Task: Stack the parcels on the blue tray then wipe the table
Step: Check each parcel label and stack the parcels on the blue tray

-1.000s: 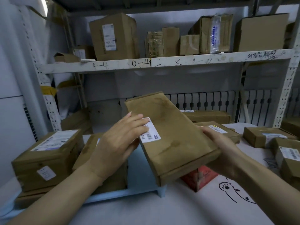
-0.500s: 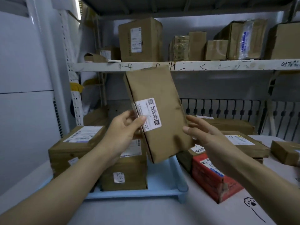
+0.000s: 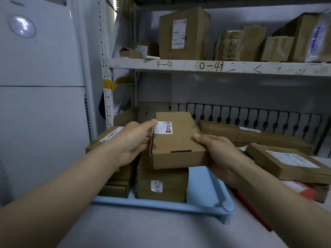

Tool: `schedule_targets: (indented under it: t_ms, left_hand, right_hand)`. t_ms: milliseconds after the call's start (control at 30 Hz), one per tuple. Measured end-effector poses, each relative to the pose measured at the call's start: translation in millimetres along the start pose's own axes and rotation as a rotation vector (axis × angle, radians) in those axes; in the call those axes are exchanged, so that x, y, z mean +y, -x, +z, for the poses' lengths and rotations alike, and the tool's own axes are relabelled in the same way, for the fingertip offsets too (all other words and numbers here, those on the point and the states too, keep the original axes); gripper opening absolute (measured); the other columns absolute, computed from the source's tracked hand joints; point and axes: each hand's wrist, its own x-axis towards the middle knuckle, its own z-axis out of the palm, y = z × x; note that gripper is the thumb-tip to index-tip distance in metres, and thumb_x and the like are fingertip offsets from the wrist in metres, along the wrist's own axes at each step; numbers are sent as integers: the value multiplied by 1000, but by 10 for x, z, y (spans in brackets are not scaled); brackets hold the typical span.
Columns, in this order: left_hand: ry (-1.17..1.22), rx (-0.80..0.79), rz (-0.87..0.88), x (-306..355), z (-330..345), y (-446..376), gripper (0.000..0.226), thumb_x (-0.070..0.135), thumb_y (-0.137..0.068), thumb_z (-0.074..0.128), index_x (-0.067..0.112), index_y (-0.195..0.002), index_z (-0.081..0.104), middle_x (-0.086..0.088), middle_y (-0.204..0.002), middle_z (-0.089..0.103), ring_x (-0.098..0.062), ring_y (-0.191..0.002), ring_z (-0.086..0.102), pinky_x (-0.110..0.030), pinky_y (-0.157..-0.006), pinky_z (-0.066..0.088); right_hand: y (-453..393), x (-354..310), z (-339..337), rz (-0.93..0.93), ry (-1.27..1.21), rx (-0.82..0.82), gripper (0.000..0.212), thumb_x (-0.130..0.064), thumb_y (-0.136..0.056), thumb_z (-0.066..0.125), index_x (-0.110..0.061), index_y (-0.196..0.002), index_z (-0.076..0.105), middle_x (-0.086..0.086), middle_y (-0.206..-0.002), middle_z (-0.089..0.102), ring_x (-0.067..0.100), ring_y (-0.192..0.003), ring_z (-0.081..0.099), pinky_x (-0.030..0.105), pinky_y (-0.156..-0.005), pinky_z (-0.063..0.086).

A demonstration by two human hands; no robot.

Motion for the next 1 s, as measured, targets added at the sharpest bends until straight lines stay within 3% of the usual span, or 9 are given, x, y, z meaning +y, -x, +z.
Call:
schedule_targets:
  t_ms: [33,167,267,367,567,800,900,967,1000]
  left_hand:
    - [-36,17,2,-8,-42,2,28,30,-100,56,5,-112,59,-6,-86,77,-22,-95,69,-37,-94,53]
    - [-130,11,-28,-63,-211,20,52,39,-96,59,6,-135,50,-20,-133,58,-32,-123,58,-45,-110,43]
    - [-136,-5,-40,-101,-254,18,35,34,-99,57,9,-123,58,-14,-119,67,-25,-117,61,-43,-110,43]
    - [-210,-42,-34,-118,-226,13,25,33,-99,56,13,-113,64,-5,-95,77,-20,-99,69,-41,-103,49]
    - [-324,-84,-42,-208,-175,-57,33,39,-96,58,14,-116,67,-5,-103,76,-20,-99,70,-39,-97,52]
    - [-448,-27,-22,-232,-133,-24,52,50,-88,63,23,-133,57,-2,-126,64,-21,-116,58,-41,-109,40]
    - [-653,37,129,-187,-3,70,58,45,-96,55,24,-148,41,3,-146,46,-22,-135,42,-31,-104,31]
    - [-793,105,320,-154,97,126,56,40,-99,53,23,-150,38,3,-155,37,-19,-141,35,-31,-105,31]
    - [-827,115,398,-141,165,156,54,38,-99,54,24,-148,40,4,-157,35,-18,-142,34,-31,-108,30]
  right_hand:
    - [-57,30,51,7,9,15,36,-18,-95,65,2,-124,60,15,-109,73,23,-95,68,32,-82,55]
    - [-182,145,235,68,-8,24,33,-17,-97,63,5,-121,58,17,-109,71,25,-96,69,33,-79,57]
    - [-206,208,302,62,74,8,26,-19,-97,63,2,-112,64,15,-105,73,26,-99,69,35,-90,55]
    - [-217,213,307,36,205,13,23,-24,-96,64,-4,-106,65,13,-104,73,24,-97,68,33,-86,54]
    - [-178,223,264,0,512,35,31,-36,-97,61,-9,-111,66,2,-95,66,15,-84,57,27,-65,41]
    - [-104,291,152,16,512,-16,36,-38,-96,60,-12,-120,63,3,-108,65,21,-98,58,32,-77,48]
    - [-50,286,57,2,467,-34,28,-40,-97,59,-17,-112,65,-1,-105,62,21,-98,58,35,-82,50]
    - [-9,291,-42,1,444,-19,19,-40,-99,57,-23,-99,65,-5,-104,59,22,-97,60,35,-82,52]
    - [8,303,-111,2,435,-14,21,-40,-99,56,-21,-103,65,-4,-106,59,22,-97,61,34,-79,53]
